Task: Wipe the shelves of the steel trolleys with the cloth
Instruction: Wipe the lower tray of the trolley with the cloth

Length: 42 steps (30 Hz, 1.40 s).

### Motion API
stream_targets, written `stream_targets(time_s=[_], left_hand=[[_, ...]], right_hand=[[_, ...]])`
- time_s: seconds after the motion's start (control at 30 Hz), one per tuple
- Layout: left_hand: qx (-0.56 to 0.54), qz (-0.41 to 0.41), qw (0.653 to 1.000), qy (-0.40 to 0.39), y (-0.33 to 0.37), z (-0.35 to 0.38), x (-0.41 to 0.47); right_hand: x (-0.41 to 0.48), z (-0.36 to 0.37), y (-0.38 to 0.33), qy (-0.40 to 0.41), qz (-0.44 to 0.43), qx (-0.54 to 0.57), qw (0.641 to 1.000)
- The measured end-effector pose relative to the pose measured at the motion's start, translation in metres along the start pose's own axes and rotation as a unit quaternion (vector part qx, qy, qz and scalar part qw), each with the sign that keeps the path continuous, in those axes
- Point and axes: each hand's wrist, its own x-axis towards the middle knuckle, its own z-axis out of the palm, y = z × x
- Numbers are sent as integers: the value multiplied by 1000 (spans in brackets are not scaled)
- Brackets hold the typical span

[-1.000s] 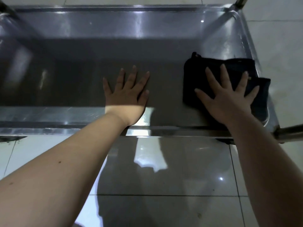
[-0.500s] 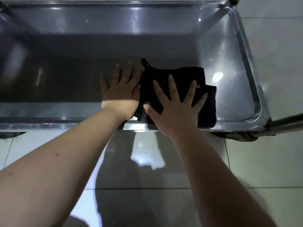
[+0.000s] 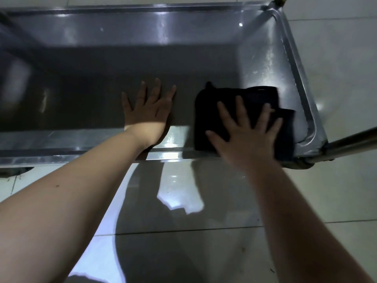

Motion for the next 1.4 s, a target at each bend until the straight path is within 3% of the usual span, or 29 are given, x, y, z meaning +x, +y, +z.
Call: stream_targets(time_s=[0.1, 0.2, 0.33, 0.4, 0.47, 0.57, 0.7, 0.87, 1.17, 1.27, 1.4], left_hand=[[-143, -25, 989, 6, -5, -13, 0], [-341, -43, 937, 69, -12, -32, -6], [-198, 30, 976, 85, -4, -38, -30], [-124, 81, 988, 50, 21, -26, -36], [-87, 69, 994, 14, 51, -8, -36], [-44, 8, 999, 9, 64, 8, -28], [21, -26, 999, 19, 21, 4, 11], [7, -50, 999, -9, -25, -14, 57], [-3, 0, 1000, -20, -40, -3, -55], [-7, -3, 999, -34, -44, -6, -56], [-39, 4, 999, -22, -38, -4, -54]], right_hand=[[-13, 3, -84, -5, -74, 23, 997], [-11, 0, -116, -31, -108, 54, 992], [28, -21, -47, 69, -35, 172, 982], [49, -30, -10, 44, -4, 223, 974], [56, -25, 0, -16, 17, 281, 959], [45, -6, -6, -5, -13, 188, 982], [40, -1, -7, 16, -32, 129, 991], [44, 6, -15, 9, -49, -7, 999], [47, 3, -18, 4, -35, -24, 999], [48, 1, -40, -9, 2, 1, 1000], [69, -3, -78, 32, -65, 37, 997]])
